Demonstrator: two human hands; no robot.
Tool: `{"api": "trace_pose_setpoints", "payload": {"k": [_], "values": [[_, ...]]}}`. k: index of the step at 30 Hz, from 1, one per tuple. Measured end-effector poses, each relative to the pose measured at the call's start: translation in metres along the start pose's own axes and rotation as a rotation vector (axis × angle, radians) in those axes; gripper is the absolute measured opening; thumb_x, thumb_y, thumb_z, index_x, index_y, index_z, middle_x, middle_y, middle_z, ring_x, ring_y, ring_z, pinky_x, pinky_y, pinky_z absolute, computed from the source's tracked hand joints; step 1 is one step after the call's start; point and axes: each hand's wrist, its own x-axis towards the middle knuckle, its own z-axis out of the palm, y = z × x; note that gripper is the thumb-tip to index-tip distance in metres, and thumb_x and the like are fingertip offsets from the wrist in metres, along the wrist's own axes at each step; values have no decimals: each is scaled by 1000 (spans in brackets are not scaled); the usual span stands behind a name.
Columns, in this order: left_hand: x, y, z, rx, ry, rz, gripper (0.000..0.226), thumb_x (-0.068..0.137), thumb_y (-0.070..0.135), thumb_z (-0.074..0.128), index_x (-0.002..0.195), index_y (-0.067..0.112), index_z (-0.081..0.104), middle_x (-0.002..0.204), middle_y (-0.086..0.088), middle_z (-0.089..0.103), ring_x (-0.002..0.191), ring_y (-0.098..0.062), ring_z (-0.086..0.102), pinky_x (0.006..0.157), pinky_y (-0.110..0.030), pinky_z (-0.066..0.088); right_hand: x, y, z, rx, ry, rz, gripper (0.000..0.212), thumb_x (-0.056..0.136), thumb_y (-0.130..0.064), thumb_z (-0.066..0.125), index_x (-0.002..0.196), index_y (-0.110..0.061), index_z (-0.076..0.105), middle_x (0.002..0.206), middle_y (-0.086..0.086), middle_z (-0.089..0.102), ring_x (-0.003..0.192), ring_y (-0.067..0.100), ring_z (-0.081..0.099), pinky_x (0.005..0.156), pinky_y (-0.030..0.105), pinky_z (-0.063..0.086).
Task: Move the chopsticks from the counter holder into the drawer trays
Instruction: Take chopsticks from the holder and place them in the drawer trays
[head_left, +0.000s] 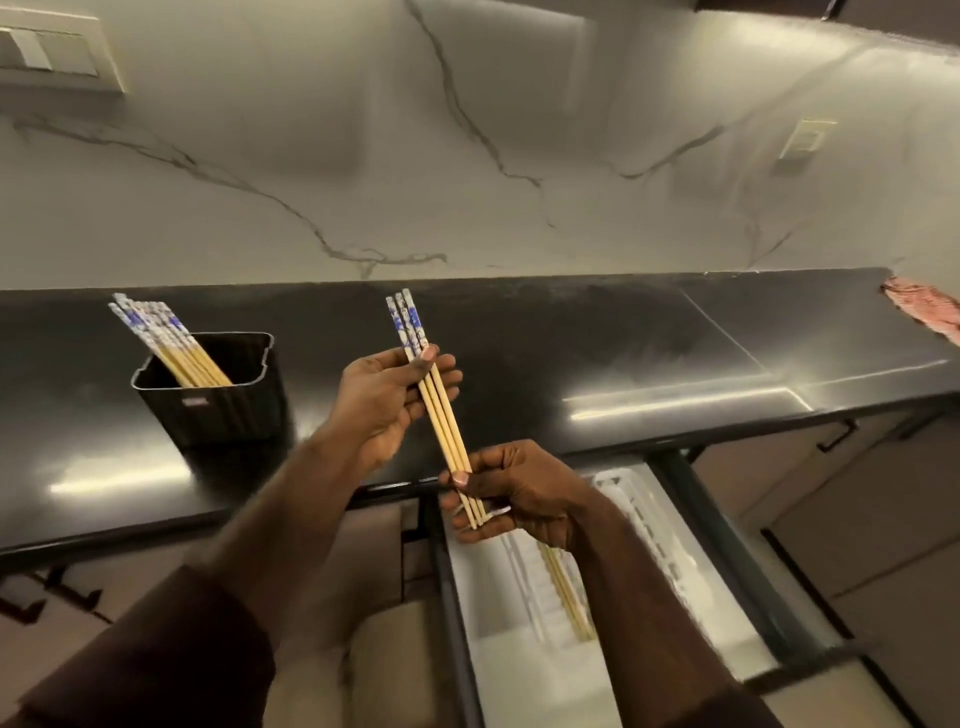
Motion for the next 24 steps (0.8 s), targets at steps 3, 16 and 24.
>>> {"api": "trace_pose_setpoints", "payload": {"k": [3,16,24], "values": [[-20,-28,26,39,-31,-50,29,92,7,59,119,-5,60,99,-18,73,89,-27,73,78,-37,61,-36,19,-16,13,66,20,19,94,-6,62,110,0,69,96,19,74,82,27,73,80,45,61],[-78,-143,63,279,-127,-269,21,94,6,57,114,1,63,101,-17,73,90,-28,73,83,-42,59,-129,98,-46,71,278,160,19,95,-4,61,109,2,71,95,20,75,82,28,73,75,43,62],[-77,-205,97,325,-41,-360,25,91,4,62,114,-5,64,98,-18,73,88,-28,73,68,-34,61,-135,128,-104,47,263,217,19,93,-6,65,108,4,71,97,22,74,79,28,73,73,43,62]]}}
